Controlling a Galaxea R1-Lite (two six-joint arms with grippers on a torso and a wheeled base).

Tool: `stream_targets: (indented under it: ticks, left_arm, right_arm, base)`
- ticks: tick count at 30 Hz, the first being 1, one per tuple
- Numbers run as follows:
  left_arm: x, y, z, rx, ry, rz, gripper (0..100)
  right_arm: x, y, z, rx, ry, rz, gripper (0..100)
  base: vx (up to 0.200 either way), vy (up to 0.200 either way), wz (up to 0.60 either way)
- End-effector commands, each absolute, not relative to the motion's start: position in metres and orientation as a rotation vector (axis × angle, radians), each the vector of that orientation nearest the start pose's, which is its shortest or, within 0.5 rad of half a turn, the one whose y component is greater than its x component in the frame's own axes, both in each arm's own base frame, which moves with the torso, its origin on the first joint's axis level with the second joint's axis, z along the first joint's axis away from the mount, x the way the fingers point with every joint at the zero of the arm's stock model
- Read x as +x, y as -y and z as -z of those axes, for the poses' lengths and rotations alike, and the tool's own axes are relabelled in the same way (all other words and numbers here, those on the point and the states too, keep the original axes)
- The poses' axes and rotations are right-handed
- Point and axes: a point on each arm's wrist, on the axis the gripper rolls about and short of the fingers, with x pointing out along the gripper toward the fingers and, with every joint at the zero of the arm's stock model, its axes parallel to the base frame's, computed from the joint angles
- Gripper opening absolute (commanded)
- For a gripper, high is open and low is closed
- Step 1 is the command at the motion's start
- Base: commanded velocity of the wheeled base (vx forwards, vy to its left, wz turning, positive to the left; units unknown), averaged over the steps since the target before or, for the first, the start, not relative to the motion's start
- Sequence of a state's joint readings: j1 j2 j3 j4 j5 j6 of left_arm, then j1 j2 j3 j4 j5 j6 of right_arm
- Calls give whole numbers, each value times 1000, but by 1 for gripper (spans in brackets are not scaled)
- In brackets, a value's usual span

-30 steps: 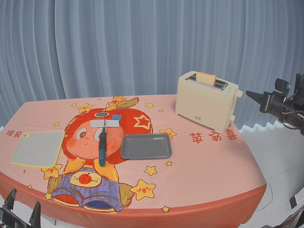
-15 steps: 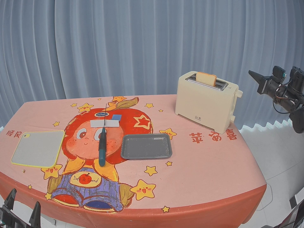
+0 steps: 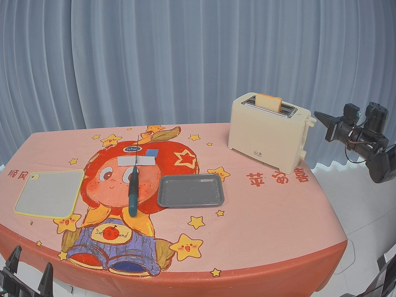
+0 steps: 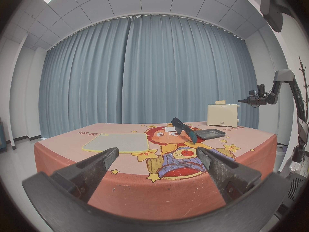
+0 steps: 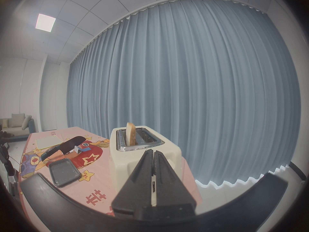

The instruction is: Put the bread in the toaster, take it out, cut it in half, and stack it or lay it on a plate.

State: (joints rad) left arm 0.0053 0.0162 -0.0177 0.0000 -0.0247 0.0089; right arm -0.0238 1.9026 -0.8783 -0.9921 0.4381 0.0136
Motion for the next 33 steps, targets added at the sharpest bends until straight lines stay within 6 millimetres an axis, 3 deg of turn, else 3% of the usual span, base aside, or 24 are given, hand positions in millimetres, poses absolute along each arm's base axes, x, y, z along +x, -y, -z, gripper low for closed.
stream_targets:
  ticks: [1,33]
  left_arm:
    - [-22,1,-76,9,-11,18,100]
    - [-22,1,-76,9,-11,18,100]
  right_arm:
    - [356,-3,-164,23,-53,-421,0]
    - [356,-5,-159,23,-68,-420,0]
  base:
    - [0,0,0]
    - [0,0,0]
